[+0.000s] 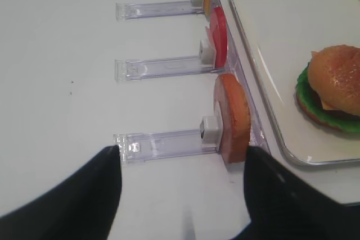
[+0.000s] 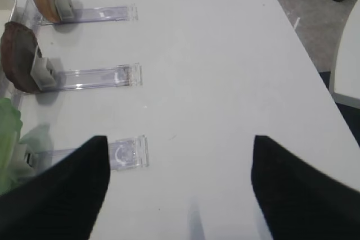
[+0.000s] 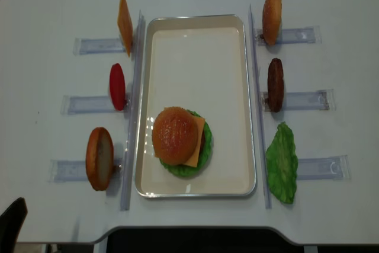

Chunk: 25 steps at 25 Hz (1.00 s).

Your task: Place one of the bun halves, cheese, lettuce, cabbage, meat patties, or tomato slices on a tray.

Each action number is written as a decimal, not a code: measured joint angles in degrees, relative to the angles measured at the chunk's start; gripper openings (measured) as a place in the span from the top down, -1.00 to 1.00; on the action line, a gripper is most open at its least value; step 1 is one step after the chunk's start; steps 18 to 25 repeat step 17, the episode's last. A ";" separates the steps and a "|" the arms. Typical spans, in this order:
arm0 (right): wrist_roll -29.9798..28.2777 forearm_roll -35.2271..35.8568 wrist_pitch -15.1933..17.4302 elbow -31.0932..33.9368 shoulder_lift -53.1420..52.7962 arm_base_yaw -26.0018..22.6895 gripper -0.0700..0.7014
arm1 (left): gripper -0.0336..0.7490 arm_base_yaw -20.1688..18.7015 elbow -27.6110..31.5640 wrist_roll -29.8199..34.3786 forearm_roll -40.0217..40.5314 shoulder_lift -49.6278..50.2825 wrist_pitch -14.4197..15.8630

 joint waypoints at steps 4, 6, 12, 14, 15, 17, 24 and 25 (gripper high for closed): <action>0.06 0.00 0.00 0.00 0.00 0.39 -0.49 | -0.41 0.00 0.00 0.00 0.00 0.00 0.00; 0.06 0.00 0.00 0.00 0.00 1.31 -0.49 | -0.41 0.00 0.00 0.00 0.00 0.00 0.00; 0.06 0.00 -0.13 0.00 0.00 3.03 -0.49 | -0.41 0.00 0.00 0.00 0.00 0.00 0.00; 0.06 0.00 -0.13 0.00 0.00 3.14 -0.49 | -0.41 0.00 0.00 0.00 0.00 0.00 0.00; 0.06 0.00 -0.13 0.00 0.00 3.14 -0.49 | -0.41 0.00 0.00 0.00 0.00 0.00 0.00; 0.06 0.00 -0.13 0.00 0.00 3.14 -0.49 | -0.41 0.00 0.00 0.00 0.00 0.00 0.00; 0.06 0.00 -0.13 0.00 0.00 3.14 -0.49 | -0.41 0.00 0.00 0.00 0.00 0.00 0.00; 0.06 0.00 -0.13 0.00 0.00 3.14 -0.49 | -0.41 0.00 0.00 0.00 0.00 0.00 0.00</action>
